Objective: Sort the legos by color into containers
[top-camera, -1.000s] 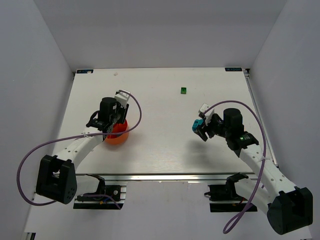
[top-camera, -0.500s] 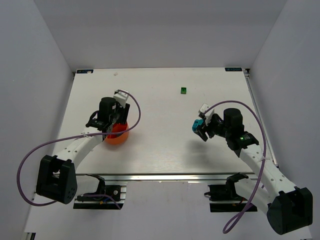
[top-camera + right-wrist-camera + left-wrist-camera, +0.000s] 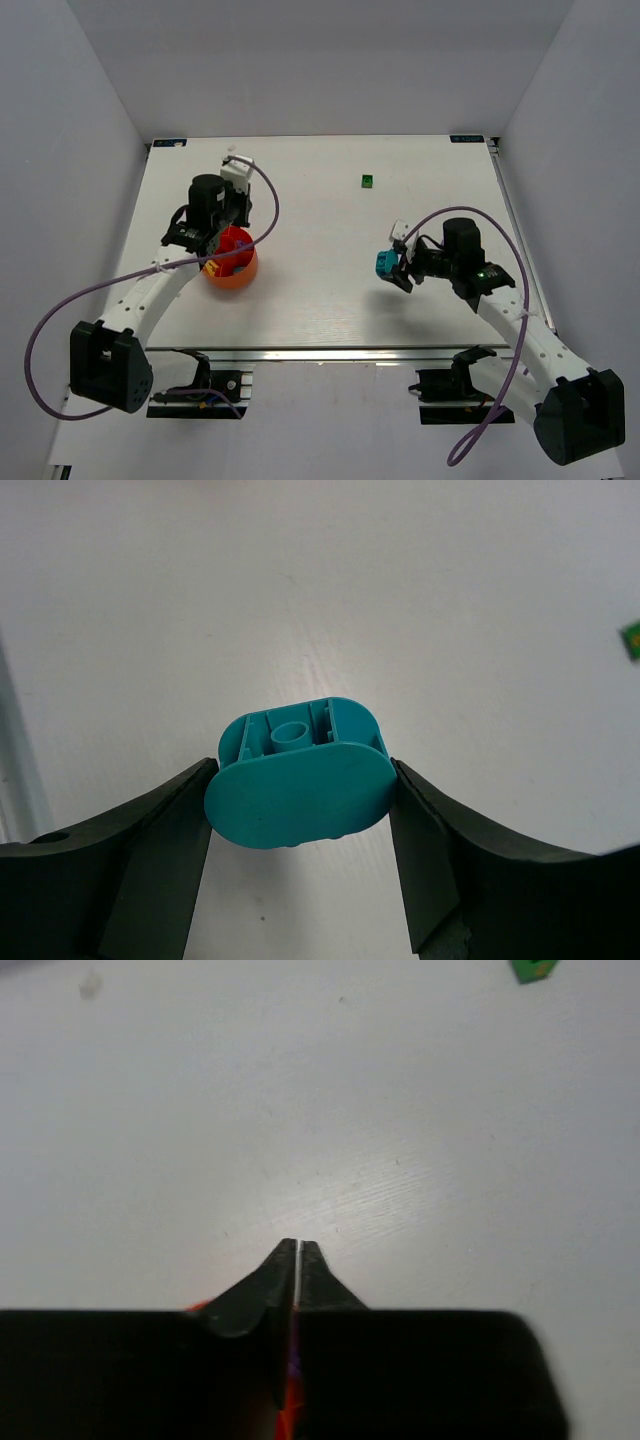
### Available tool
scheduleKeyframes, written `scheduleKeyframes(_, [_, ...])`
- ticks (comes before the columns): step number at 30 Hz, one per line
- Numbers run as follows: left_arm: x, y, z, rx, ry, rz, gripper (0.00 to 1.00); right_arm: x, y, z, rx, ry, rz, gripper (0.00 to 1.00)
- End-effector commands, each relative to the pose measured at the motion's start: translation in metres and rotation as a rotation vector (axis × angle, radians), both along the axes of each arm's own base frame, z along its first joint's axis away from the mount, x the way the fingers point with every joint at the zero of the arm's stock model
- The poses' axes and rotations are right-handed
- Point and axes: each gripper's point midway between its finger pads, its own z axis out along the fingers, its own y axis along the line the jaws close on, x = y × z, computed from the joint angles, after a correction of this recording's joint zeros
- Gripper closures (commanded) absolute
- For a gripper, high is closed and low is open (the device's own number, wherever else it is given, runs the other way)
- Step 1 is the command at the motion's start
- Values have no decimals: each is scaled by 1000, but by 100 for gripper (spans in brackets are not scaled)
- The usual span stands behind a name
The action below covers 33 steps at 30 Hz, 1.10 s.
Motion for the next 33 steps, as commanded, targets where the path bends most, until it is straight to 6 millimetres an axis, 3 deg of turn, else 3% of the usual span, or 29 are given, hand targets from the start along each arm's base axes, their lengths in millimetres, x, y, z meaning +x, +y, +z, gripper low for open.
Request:
scheduleKeyframes(1, [-11, -26, 71, -150, -103, -118, 93, -34, 29, 7, 51, -7, 284, 100])
scheduleKeyframes(2, [-17, -30, 76, -176, -94, -141, 100, -37, 34, 5, 56, -10, 336, 100])
scheduleKeyframes(4, [-32, -40, 81, -256, -58, -173, 100, -37, 48, 14, 58, -33, 397, 100])
scheduleKeyframes(5, [-43, -48, 78, -294, -19, -217, 99, -37, 57, 9, 46, -11, 423, 100])
scheduleKeyframes(6, [-50, -52, 76, -350, 24, -211, 91, -31, 61, 9, 26, -15, 418, 100])
scheduleKeyframes(7, [-58, -55, 75, -380, 50, -216, 79, -26, 73, 21, 22, -52, 441, 100])
scheduleKeyframes(8, [-71, -63, 63, -423, 119, -252, 60, -25, 84, 13, -9, -37, 460, 100])
scheduleKeyframes(9, [-79, -68, 60, -471, 161, -258, 54, -23, 91, 14, -19, -45, 470, 100])
scheduleKeyframes(10, [-88, -75, 58, -498, 188, -285, 47, -29, 110, 25, -19, -81, 518, 100])
scheduleKeyframes(12, [-105, -84, 43, -570, 278, -295, 36, -24, 124, 16, -57, -70, 522, 100])
scheduleKeyframes(13, [-109, -86, 46, -598, 274, -306, 34, -32, 139, 18, -60, -84, 552, 100])
scheduleKeyframes(15, [-119, -88, 37, -660, 317, -291, 28, -22, 154, 25, -70, -109, 513, 100])
scheduleKeyframes(18, [-125, -93, 43, -749, 320, -302, 18, -18, 184, 39, -71, -103, 470, 100])
scheduleKeyframes(24, [-126, -94, 33, -789, 376, -258, 16, -3, 220, 47, -82, -104, 336, 100])
scheduleKeyframes(30, [-128, -93, 24, -797, 402, -232, 15, 2, 237, 48, -74, -71, 269, 100])
scheduleKeyframes(33, [-125, -88, 17, -776, 402, -194, 16, 4, 243, 57, -54, -63, 243, 100])
